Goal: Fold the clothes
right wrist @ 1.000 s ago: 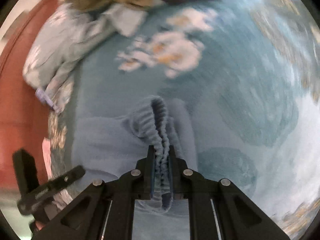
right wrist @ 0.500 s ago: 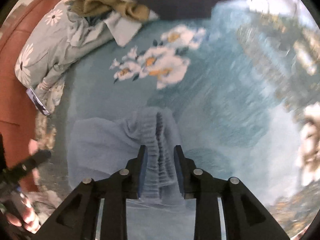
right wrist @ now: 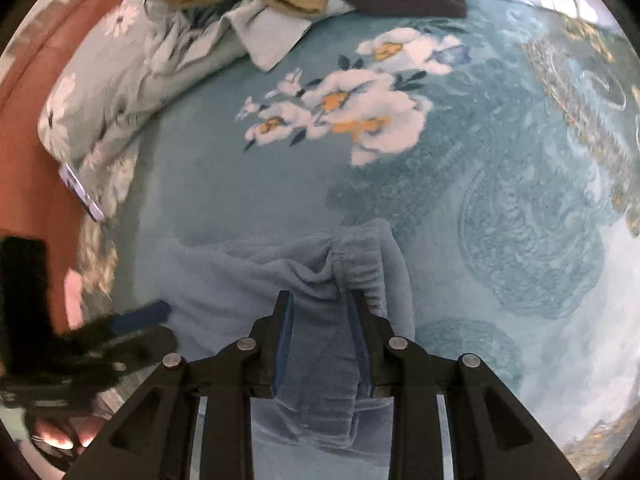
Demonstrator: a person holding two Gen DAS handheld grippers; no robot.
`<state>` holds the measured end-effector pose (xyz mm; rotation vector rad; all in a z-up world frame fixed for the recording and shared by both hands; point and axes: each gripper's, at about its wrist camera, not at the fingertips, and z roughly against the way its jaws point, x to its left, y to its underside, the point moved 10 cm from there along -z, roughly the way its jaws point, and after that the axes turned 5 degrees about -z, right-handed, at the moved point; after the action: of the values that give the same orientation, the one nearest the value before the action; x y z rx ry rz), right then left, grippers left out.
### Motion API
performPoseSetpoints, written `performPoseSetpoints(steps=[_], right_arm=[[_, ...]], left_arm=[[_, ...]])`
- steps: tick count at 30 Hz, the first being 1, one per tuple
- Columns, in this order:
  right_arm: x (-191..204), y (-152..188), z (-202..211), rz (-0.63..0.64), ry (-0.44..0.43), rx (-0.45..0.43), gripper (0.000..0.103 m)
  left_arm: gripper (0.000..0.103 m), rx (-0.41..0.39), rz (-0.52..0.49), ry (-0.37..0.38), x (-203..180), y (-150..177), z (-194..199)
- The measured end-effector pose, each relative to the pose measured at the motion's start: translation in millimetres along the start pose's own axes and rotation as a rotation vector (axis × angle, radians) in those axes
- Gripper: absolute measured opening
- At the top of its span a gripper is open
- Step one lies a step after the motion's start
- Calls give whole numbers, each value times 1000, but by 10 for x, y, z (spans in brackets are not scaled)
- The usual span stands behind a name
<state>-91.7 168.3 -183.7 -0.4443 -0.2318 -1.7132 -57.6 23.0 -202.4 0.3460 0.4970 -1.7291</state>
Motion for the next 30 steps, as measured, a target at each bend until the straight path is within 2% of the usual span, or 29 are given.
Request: performPoseSetpoints(steps=[3,5,8,9,13,16,17,19,22,25,29,30], right_arm=[[21,8,97,-8,-21,-9,29],[32,48,240,7,-24,-26,30],[-69,133,378,-23,-37,-37,47],[-129,172,379,-50,-43,-35,55],[-363,319,265,-160,-68,0,55],[-451,389,93,-238,-120,34,55],[-478,397,54,-253,-135,39,56],[-529,406,-20,-285,-166,45,65],[-555,369,-40,-345,-226,32,66],[-524,337,-48,-374,-259,32,67],[-413,343,-78,-337,-246,48,69],[-406,347,-85,-327,-232,51,66]], left_arm=[[75,-12,5,14,-59,7,138],[77,-47,0,1,-85,16,336],[77,-65,16,-55,23,75,501],[77,-54,32,-64,85,116,486],[77,22,105,-72,332,283,198],[78,47,139,-59,452,369,49],[78,49,149,-47,474,381,31],[78,50,171,-14,503,390,17],[77,59,211,70,487,375,-2],[77,68,219,111,453,327,-57],[76,88,219,136,405,282,-107],[76,86,218,145,390,273,-97]])
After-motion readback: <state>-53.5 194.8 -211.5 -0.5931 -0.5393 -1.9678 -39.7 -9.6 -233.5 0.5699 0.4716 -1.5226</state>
